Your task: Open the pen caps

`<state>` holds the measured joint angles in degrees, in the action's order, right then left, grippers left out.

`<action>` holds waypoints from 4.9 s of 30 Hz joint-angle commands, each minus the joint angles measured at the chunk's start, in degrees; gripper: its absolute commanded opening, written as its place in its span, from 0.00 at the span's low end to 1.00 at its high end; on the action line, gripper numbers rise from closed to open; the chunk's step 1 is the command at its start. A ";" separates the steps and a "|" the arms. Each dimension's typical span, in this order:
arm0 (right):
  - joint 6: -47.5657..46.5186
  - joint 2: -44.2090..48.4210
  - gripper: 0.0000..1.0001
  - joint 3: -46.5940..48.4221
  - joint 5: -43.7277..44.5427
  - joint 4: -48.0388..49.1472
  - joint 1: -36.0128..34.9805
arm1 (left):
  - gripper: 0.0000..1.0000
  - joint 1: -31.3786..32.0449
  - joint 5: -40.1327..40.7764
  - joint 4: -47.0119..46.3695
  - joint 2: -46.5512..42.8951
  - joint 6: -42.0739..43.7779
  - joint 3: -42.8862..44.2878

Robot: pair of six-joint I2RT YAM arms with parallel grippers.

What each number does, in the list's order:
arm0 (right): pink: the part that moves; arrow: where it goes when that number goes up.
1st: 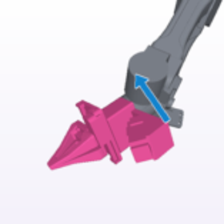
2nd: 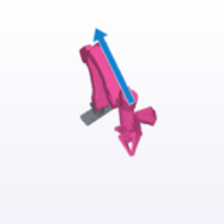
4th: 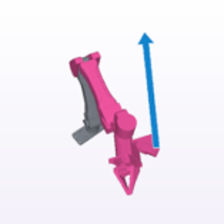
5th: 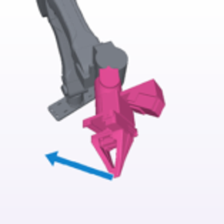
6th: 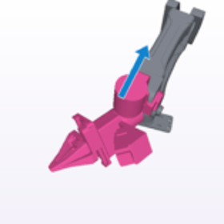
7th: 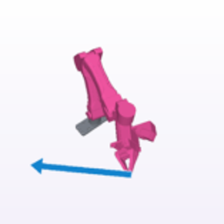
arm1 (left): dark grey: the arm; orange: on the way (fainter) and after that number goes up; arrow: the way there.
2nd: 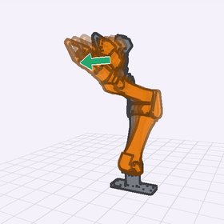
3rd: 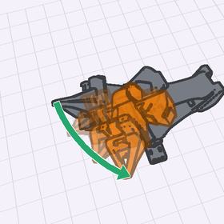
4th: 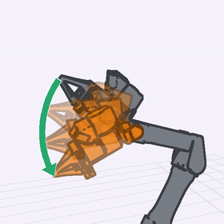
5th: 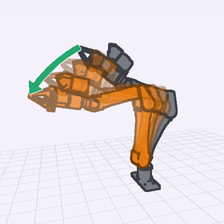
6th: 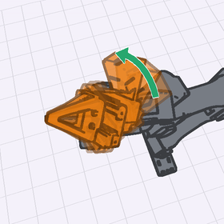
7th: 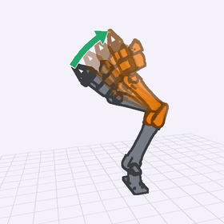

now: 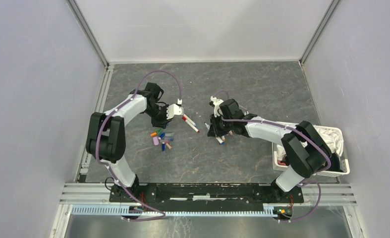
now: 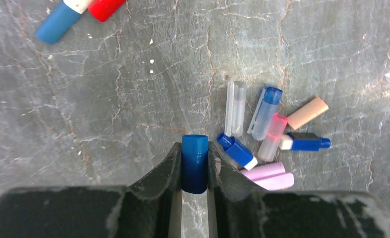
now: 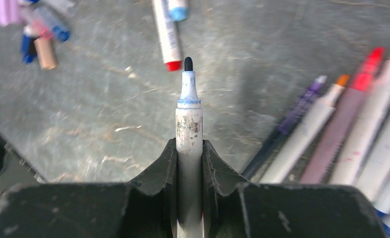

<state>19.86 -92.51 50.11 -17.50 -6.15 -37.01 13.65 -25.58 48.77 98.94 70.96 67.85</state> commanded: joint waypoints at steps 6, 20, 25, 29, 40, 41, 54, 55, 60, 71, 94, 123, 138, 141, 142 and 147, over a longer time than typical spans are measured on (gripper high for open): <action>5.21 -3.63 0.00 2.05 19.71 4.16 -2.53 | 0.37 0.37 -2.59 -3.95 5.10 -6.67 0.30; 7.86 -8.91 0.20 5.14 32.08 2.05 -7.53 | 1.00 0.41 -5.52 1.63 -3.52 -11.64 5.23; 7.21 -7.81 0.33 2.54 34.22 1.59 -7.49 | 1.00 0.37 -5.64 6.88 -8.47 -16.58 14.30; 5.64 -6.15 0.36 0.61 35.16 0.86 -7.51 | 1.00 0.28 -5.77 8.14 -13.17 -18.83 19.55; 1.41 0.66 0.35 -1.00 37.26 0.26 -7.55 | 1.00 -0.06 1.56 -9.31 -22.25 -40.04 15.72; 0.82 0.99 0.37 -0.03 36.96 0.27 -7.59 | 1.00 -0.11 0.75 -8.65 -21.84 -40.54 16.12; -10.73 -12.19 0.52 22.12 23.76 0.52 -7.98 | 1.00 -1.10 -9.83 -1.43 -20.84 -44.04 17.29; -11.40 -14.16 0.51 24.29 23.09 -0.24 -8.03 | 1.00 -1.38 -10.55 -1.14 -20.97 -44.67 17.57; -12.78 -22.13 0.46 30.55 19.80 -1.02 -8.07 | 1.00 -2.23 -9.33 -0.80 -21.64 -47.78 17.76; -11.71 -27.05 0.40 30.02 18.35 1.02 -8.20 | 1.00 -2.93 -9.75 -0.54 -22.73 -47.58 15.37; -11.03 -10.20 0.00 18.33 -7.24 1.40 -4.06 | 0.99 -2.72 -19.58 11.80 -22.97 -7.80 2.19; 4.05 -7.27 0.00 9.28 -40.15 14.15 -4.70 | 0.47 8.93 -12.79 12.27 -19.66 3.66 -4.89; 10.02 -16.02 0.37 16.15 -39.39 16.31 -7.99 | 0.02 11.62 -11.63 14.49 -19.53 4.28 -3.96; 10.95 -16.55 0.19 16.47 -38.77 16.93 -7.94 | 0.02 11.58 -10.74 15.09 -19.61 4.97 -4.08; 10.84 -16.44 0.13 16.23 -38.54 16.84 -7.83 | 0.02 11.65 -10.31 15.12 -19.74 5.07 -4.31; 9.26 -13.95 0.00 11.57 -37.81 16.54 -7.31 | 0.02 10.59 -8.21 13.15 -19.81 5.15 -6.05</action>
<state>28.21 -108.60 64.01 -58.78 8.29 -45.15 24.82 -34.13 63.33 79.46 74.41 62.78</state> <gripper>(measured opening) 0.077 0.168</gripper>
